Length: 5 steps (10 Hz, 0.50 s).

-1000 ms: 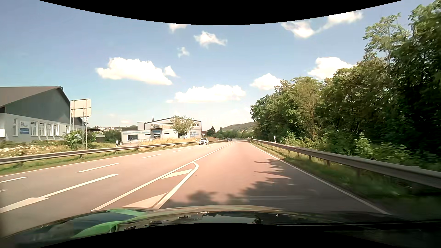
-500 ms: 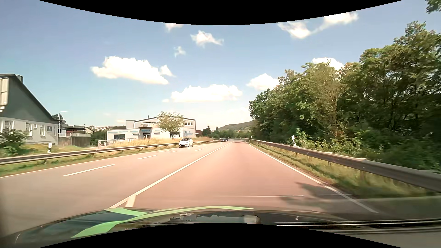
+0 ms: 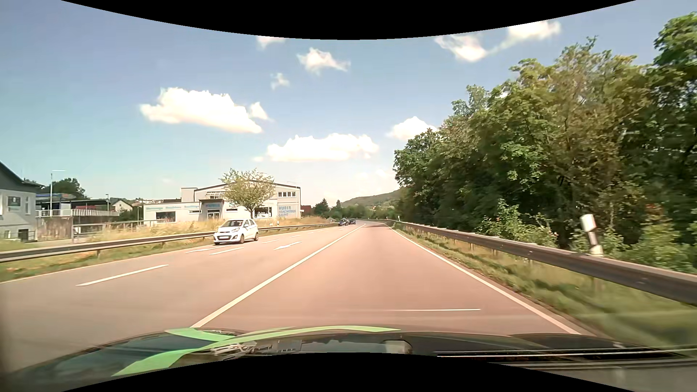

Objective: Follow the waypoints while adhering to traffic rules and regulations

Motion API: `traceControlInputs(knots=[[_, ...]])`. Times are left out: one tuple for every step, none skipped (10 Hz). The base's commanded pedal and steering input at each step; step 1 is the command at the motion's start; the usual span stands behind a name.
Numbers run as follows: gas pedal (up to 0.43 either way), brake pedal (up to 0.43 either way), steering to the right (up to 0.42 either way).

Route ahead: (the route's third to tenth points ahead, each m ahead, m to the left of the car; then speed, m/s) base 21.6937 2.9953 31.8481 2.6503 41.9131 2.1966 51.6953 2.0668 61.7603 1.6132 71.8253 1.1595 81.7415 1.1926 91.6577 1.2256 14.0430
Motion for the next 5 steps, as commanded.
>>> traceControlInputs(knots=[[0.28, 0.0, 0.006], [0.28, 0.0, 0.006], [0.268, 0.0, 0.006], [0.26, 0.0, 0.005], [0.26, 0.0, 0.005]])
